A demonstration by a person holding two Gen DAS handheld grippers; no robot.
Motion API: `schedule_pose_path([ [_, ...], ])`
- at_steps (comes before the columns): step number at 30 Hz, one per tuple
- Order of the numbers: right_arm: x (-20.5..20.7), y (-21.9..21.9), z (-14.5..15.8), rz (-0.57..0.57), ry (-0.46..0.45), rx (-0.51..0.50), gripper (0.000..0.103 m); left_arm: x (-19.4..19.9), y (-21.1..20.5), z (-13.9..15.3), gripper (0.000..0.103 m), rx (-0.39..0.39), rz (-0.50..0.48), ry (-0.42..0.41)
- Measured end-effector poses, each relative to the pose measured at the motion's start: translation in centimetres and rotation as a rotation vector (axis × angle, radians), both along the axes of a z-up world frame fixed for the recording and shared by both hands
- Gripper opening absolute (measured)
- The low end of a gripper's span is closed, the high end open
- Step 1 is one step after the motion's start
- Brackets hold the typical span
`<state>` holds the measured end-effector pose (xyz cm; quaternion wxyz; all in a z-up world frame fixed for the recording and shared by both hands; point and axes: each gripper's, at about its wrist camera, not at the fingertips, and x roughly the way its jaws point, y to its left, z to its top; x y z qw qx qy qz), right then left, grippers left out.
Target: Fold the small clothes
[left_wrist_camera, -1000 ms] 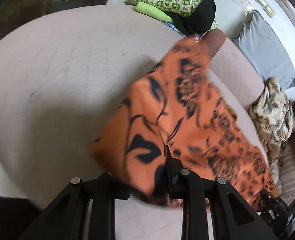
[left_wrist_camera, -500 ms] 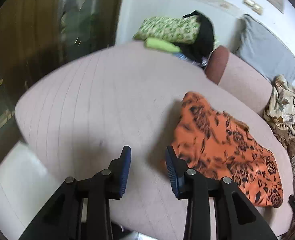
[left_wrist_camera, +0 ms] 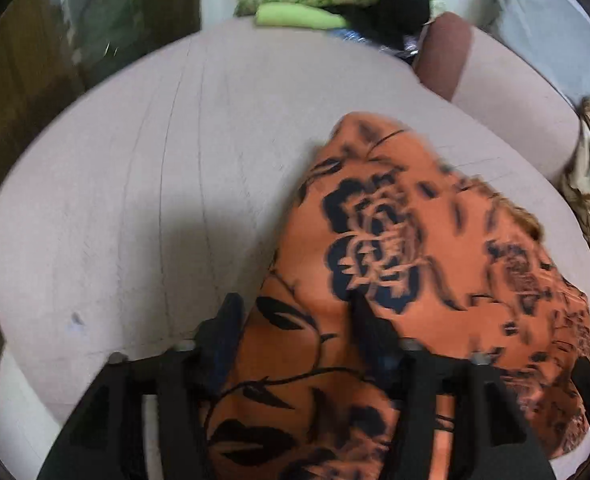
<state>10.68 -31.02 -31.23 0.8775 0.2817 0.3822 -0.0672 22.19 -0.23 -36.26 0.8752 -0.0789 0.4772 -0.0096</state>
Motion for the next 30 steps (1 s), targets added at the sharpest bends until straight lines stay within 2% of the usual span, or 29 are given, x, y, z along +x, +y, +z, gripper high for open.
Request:
schedule_pose_path([
  [1,1.4,0.7,-1.0,0.023,0.039,0.003,0.024,-0.1,0.5,-0.6,0.095,0.008,0.021,-0.023],
  [2,2.6,1.1,-2.1,0.038,0.087,-0.006,0.026,-0.3,1.1,-1.0,0.097,0.017,0.033,-0.052],
  [3,3.4,1.6,-2.9,0.036,0.117,-0.041,0.026,-0.5,1.3,-1.1,0.097,0.013,0.021,-0.059],
  [5,3.9,2.2,-2.5,0.043,0.092,-0.114,0.026,-0.9,1.3,-0.4,0.096,0.027,0.005,-0.066],
  [8,4.2,1.2,-1.2,0.092,0.12,-0.083,0.026,-2.2,1.1,1.6,0.095,0.083,-0.021,-0.142],
  [9,3.9,0.4,-0.6,0.077,0.102,-0.077,0.026,-2.9,1.1,2.4,0.095,0.094,-0.025,-0.173],
  [11,2.7,-2.5,1.1,-0.037,0.039,-0.103,0.026,-4.4,1.2,3.9,0.095,0.078,-0.032,-0.231],
  [13,2.2,-5.4,1.4,-0.127,0.039,-0.089,0.026,-5.9,1.2,5.6,0.095,0.079,-0.029,-0.29],
  [14,2.2,-6.4,1.1,-0.15,0.057,-0.078,0.028,-6.8,1.0,6.7,0.095,0.091,-0.029,-0.324],
  [15,2.4,-7.4,0.3,-0.169,0.097,-0.071,0.034,-7.2,0.7,7.2,0.095,0.1,-0.028,-0.339],
  [16,2.9,-8.4,-1.6,-0.161,0.175,-0.06,0.038,-7.7,0.6,7.9,0.095,0.11,-0.026,-0.357],
  [17,3.1,-8.6,-2.6,-0.136,0.201,-0.045,0.039,-8.1,0.3,8.7,0.095,0.116,-0.026,-0.374],
  [19,2.5,-7.6,-2.3,-0.09,0.151,-0.124,0.038,-8.8,0.1,9.5,0.095,0.119,-0.037,-0.393],
  [20,2.3,-7.0,-1.9,-0.074,0.161,-0.155,0.038,-9.2,-0.2,10.1,0.095,0.124,-0.045,-0.405],
  [21,2.0,-6.4,-1.6,-0.066,0.164,-0.162,0.038,-9.4,-0.3,10.4,0.095,0.128,-0.046,-0.411],
  [24,-0.9,-5.3,-0.1,-0.067,0.062,-0.112,0.038,-10.7,-0.5,11.9,0.095,0.128,-0.058,-0.442],
  [30,-6.3,-4.3,1.2,-0.096,-0.006,-0.17,0.038,-12.4,-1.4,14.2,0.095,0.142,-0.056,-0.486],
])
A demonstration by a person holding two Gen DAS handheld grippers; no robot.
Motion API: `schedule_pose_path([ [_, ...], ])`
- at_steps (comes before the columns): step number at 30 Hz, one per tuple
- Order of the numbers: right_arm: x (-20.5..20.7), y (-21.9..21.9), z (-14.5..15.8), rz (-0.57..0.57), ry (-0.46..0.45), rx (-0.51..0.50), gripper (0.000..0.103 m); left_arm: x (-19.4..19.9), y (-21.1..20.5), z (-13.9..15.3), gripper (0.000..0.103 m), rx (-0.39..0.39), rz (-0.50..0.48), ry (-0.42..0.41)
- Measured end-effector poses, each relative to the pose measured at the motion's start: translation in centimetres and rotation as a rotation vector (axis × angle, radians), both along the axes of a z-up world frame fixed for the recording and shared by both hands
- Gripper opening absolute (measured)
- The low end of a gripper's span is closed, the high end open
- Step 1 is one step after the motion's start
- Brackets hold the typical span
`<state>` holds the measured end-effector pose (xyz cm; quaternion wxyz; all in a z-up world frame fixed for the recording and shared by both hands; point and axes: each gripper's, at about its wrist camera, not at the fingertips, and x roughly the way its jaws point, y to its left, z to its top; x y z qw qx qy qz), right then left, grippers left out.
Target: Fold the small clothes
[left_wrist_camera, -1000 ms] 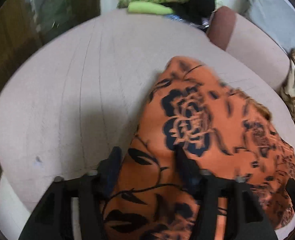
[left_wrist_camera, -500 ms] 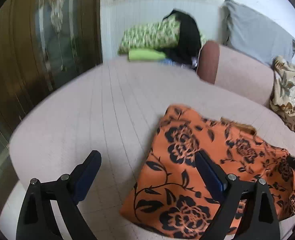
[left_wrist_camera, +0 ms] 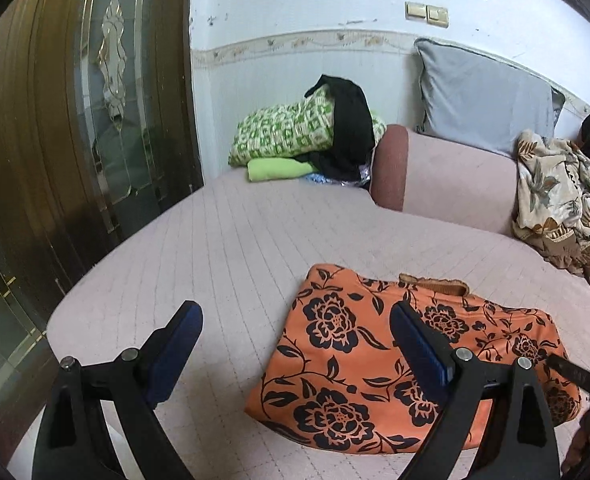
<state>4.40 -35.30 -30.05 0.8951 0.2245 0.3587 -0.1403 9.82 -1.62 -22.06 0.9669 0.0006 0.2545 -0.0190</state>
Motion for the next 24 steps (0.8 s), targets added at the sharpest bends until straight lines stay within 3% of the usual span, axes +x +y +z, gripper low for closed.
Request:
schedule_pose_path([
  [3,-2.0,0.1,-0.3,-0.025,-0.001,-0.012,0.038,-0.7,-0.4,0.7,0.095,0.005,-0.006,-0.014],
  [8,-3.4,-0.8,-3.6,-0.017,0.104,-0.035,0.038,-1.6,-1.4,1.3,0.095,0.017,-0.018,-0.015],
  [13,-4.4,-0.9,-2.7,-0.026,0.055,0.001,0.038,-1.4,-2.0,0.7,0.095,0.033,-0.026,0.016],
  [18,-4.8,-0.9,-1.4,-0.033,0.001,-0.021,0.038,1.3,-1.3,-2.7,0.095,0.006,-0.017,0.153],
  [21,-4.1,-0.7,-2.2,-0.022,0.031,-0.022,0.038,4.0,-0.6,-6.1,0.095,-0.017,-0.007,0.278],
  [24,-3.6,-0.3,-3.8,-0.016,0.077,-0.033,0.038,6.9,-0.8,-10.5,0.095,0.014,-0.008,0.41],
])
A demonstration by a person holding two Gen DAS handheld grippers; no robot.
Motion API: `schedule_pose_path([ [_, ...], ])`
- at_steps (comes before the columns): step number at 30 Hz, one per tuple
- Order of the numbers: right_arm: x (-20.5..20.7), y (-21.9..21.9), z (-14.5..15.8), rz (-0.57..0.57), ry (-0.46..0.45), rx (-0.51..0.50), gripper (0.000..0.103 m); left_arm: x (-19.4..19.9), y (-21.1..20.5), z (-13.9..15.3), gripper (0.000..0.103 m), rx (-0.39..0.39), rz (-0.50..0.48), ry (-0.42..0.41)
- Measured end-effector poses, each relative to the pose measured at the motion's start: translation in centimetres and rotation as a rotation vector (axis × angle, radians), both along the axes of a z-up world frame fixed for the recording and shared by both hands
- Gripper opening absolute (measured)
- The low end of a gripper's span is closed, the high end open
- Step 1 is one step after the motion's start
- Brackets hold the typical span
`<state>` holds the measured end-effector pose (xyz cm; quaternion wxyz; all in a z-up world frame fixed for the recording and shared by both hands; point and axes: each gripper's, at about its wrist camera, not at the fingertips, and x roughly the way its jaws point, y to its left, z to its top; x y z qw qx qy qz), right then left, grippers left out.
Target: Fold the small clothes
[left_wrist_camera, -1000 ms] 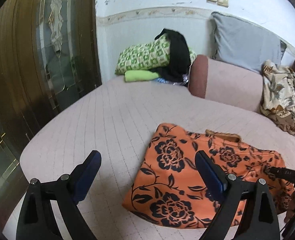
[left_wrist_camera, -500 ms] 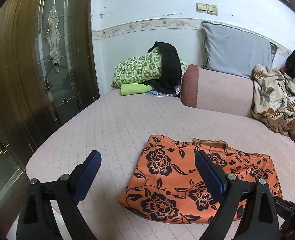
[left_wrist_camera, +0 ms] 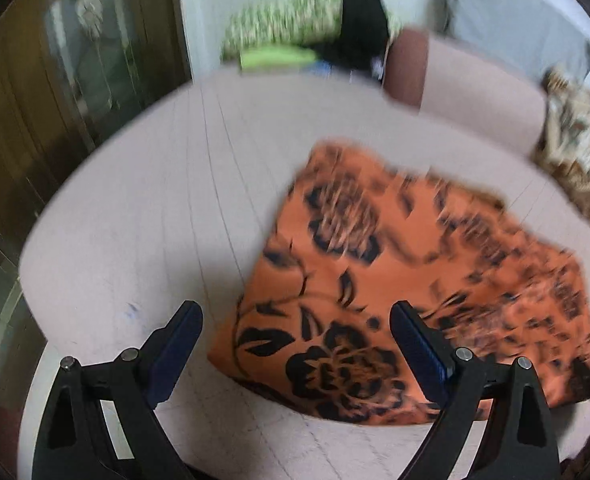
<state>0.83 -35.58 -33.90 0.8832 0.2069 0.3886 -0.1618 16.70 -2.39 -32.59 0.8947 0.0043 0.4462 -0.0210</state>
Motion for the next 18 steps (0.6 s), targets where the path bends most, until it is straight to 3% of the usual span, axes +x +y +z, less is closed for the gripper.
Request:
schedule_pose_path([
  [3,0.3,0.4,0.5,0.014,0.012,-0.024,0.04,1.7,-0.9,-4.0,0.097,0.055,-0.043,0.121],
  [5,0.4,-0.1,1.2,0.004,-0.003,0.004,0.039,1.8,-0.4,-4.2,0.102,0.023,-0.038,0.089],
  [8,1.0,-0.4,3.1,-0.01,-0.065,0.026,0.039,2.5,0.2,-4.0,0.103,-0.014,-0.02,0.158],
  [13,3.3,-0.1,5.0,0.001,-0.105,0.044,0.04,1.9,-0.3,0.4,0.102,0.039,-0.002,0.03],
  [18,5.1,1.4,3.5,0.02,-0.043,0.069,0.04,2.5,-3.1,1.7,0.102,0.05,-0.056,0.003],
])
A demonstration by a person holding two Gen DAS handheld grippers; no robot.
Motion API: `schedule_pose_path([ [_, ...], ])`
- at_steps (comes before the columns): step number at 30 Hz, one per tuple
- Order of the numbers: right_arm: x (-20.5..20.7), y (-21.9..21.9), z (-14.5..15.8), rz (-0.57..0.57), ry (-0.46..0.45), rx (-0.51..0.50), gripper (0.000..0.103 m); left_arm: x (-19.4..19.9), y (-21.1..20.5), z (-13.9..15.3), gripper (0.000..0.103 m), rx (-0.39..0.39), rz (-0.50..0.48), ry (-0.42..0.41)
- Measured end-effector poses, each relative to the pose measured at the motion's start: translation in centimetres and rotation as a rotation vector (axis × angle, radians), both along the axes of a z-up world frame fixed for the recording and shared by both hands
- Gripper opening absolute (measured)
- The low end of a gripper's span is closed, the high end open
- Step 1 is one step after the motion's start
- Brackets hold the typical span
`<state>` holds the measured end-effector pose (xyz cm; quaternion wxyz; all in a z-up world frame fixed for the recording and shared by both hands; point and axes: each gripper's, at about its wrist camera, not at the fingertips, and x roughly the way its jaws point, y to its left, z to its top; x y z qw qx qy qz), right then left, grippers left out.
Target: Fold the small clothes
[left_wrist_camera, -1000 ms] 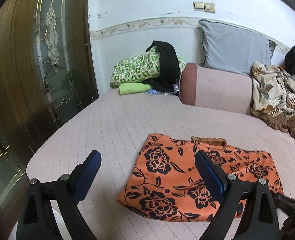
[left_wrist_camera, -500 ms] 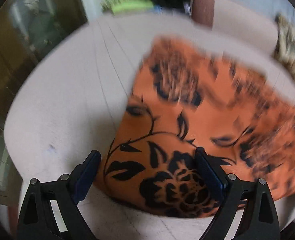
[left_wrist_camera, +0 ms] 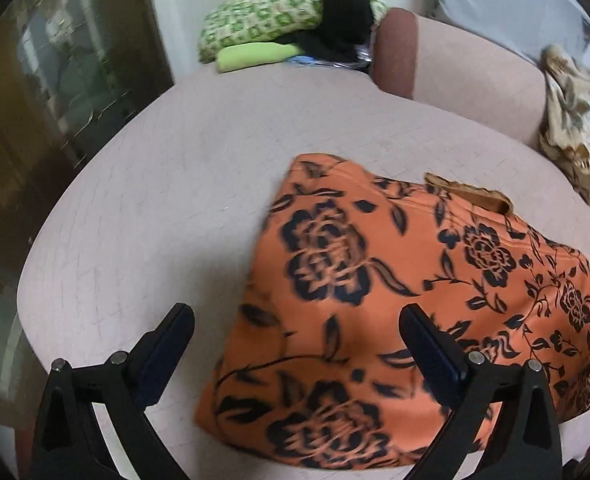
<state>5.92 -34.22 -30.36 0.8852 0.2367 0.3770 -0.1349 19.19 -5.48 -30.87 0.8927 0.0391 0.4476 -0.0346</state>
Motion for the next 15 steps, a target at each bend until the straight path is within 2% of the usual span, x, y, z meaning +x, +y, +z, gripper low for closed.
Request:
schedule_pose_path([
  [3,0.2,0.4,-2.5,0.007,0.084,0.027,0.04,0.7,-2.1,-2.2,0.102,0.029,-0.036,0.078],
  [5,-0.6,0.5,-2.9,0.018,0.065,0.017,0.039,0.8,-3.5,-5.0,0.103,0.07,-0.058,0.156],
  [6,-0.8,0.6,-2.9,0.025,0.064,0.014,0.039,0.5,-3.8,-5.8,0.103,0.098,-0.063,0.155],
  [8,-1.3,0.5,-3.0,0.041,0.067,0.021,0.039,-0.4,-4.1,-6.0,0.103,0.106,-0.073,0.09],
  [11,-2.2,0.5,-3.4,0.057,0.068,0.027,0.039,-1.2,-3.9,-6.2,0.103,0.091,-0.077,0.098],
  [15,-2.6,1.3,-3.4,0.085,0.08,-0.04,0.039,-2.1,-3.4,-6.2,0.103,0.102,-0.093,0.112],
])
